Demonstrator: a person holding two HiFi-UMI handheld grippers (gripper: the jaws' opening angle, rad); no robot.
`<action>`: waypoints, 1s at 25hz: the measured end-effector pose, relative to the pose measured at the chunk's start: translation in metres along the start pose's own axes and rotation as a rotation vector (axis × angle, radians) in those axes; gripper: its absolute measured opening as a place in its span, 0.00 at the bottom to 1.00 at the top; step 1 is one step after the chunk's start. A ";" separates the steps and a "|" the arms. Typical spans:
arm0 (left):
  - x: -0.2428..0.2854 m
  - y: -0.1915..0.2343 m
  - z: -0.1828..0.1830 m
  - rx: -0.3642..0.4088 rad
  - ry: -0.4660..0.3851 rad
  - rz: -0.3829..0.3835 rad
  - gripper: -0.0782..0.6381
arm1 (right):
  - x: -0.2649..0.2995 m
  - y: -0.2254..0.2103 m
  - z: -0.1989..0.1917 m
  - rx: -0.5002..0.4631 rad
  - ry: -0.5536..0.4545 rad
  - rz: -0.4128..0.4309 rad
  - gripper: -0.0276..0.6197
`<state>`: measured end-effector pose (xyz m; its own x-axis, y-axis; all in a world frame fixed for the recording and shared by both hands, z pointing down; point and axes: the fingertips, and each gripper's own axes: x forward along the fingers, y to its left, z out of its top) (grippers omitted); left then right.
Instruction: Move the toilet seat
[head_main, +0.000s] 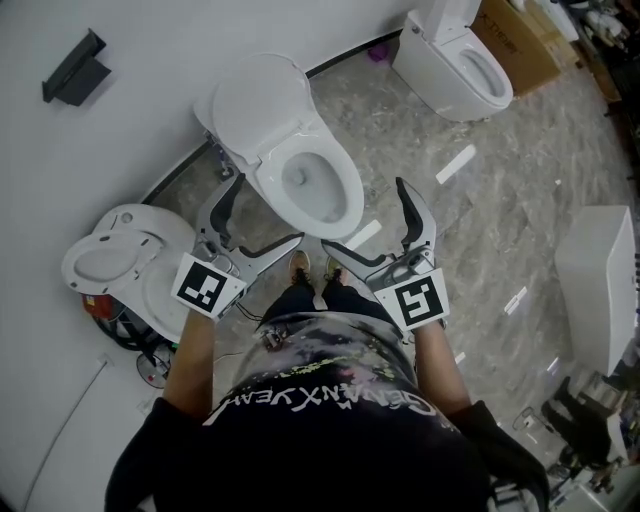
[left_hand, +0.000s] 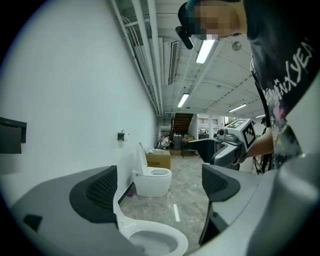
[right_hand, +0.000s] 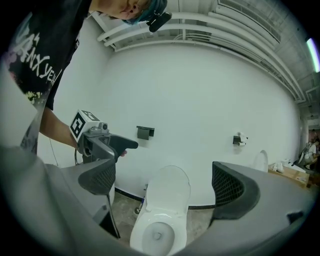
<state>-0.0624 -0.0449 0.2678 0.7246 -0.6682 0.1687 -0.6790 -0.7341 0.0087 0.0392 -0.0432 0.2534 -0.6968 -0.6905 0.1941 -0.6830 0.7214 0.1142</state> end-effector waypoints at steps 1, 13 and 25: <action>0.002 -0.001 -0.002 -0.002 0.001 0.001 0.82 | 0.000 -0.003 -0.001 0.001 -0.002 0.002 0.95; 0.028 0.011 -0.054 -0.062 0.041 0.113 0.82 | 0.011 -0.033 -0.055 0.021 0.027 0.022 0.95; 0.067 0.027 -0.205 -0.168 0.103 0.204 0.82 | 0.060 -0.053 -0.223 0.056 0.152 0.034 0.95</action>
<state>-0.0564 -0.0841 0.4814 0.5608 -0.7781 0.2829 -0.8260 -0.5495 0.1259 0.0818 -0.1108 0.4759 -0.6814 -0.6465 0.3430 -0.6735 0.7373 0.0516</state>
